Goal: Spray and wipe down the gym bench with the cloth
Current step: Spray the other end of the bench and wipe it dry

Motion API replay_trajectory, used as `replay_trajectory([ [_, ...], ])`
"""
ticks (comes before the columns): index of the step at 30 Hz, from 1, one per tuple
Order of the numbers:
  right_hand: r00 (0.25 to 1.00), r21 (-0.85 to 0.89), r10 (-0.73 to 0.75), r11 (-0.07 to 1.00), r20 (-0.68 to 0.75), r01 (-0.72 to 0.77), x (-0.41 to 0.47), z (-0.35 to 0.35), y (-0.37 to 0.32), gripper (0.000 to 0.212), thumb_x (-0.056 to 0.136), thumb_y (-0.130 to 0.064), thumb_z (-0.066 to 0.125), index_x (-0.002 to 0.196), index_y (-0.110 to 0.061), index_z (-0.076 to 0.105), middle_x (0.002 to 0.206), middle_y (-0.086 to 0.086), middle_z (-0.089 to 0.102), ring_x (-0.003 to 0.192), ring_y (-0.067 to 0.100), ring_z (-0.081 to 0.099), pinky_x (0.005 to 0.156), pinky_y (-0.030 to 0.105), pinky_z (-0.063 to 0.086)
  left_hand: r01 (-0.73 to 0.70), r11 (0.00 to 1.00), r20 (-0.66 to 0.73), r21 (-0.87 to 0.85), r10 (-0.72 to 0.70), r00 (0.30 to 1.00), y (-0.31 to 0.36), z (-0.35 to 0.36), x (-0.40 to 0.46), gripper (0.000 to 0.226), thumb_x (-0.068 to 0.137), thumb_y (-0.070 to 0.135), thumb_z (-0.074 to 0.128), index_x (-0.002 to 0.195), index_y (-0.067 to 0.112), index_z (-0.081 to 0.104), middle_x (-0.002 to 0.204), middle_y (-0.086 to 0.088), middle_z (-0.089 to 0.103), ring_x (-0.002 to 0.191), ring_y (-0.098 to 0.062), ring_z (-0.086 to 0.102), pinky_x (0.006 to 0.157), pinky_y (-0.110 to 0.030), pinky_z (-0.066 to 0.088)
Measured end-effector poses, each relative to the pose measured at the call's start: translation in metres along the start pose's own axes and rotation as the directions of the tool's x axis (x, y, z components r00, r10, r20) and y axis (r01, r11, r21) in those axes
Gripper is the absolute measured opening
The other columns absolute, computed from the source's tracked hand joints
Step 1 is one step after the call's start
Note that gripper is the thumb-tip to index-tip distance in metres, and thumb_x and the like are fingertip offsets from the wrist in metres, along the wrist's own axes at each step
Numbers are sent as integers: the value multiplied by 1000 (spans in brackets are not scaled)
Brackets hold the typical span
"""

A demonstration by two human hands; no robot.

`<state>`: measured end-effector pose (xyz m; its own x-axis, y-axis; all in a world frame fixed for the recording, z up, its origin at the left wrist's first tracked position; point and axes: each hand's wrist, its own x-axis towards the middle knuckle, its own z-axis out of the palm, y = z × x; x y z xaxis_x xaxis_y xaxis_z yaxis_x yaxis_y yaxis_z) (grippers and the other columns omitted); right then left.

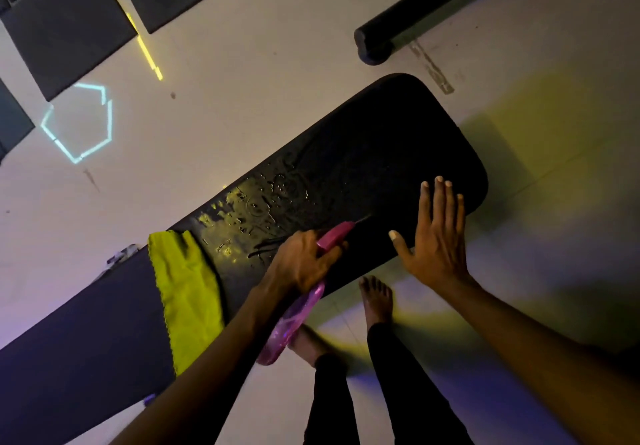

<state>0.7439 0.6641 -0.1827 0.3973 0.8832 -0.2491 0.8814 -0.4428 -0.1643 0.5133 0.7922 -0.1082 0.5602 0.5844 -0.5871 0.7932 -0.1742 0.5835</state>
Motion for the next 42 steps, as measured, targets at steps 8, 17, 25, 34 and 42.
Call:
replay_trajectory([
  [8,992,-30,-116,993,47,117,-23,12,-55,103,95,-68,38,166,0,8,175,26,3,163,42,5,131,63,12,149,983,-310,-103,-174,935,-54,-37,-48,51,91,60,49,86,13,66,70,-11,64,66,-33,61,64,-44,50],
  [17,950,-34,-296,953,103,301,-50,25,-137,99,95,-65,34,167,-1,9,175,25,5,163,42,8,131,61,15,120,979,-293,-167,-165,942,-98,-36,-125,36,90,54,50,79,23,62,64,-8,63,67,-39,63,61,-43,49],
  [25,848,-62,-517,849,118,525,-81,30,-227,82,100,-50,39,163,2,27,170,27,26,159,43,28,129,61,26,-94,868,-649,-487,-288,705,-151,-65,-220,36,98,47,58,132,37,62,99,13,76,73,-13,76,73,-36,63],
  [34,674,-124,-728,662,130,739,-106,41,-315,77,96,-40,61,156,3,42,162,30,40,151,46,42,122,62,37,-242,858,-876,-452,-377,300,-204,-99,-272,41,101,22,61,139,7,55,87,-2,73,74,-21,72,76,-33,59],
  [42,641,-190,-717,613,275,767,-108,55,-324,94,96,-64,28,166,-1,20,173,27,14,162,43,15,130,62,19,-162,902,-887,-401,-338,314,-231,-100,-283,65,96,24,70,150,2,42,108,6,66,102,-15,73,93,-42,60],
])
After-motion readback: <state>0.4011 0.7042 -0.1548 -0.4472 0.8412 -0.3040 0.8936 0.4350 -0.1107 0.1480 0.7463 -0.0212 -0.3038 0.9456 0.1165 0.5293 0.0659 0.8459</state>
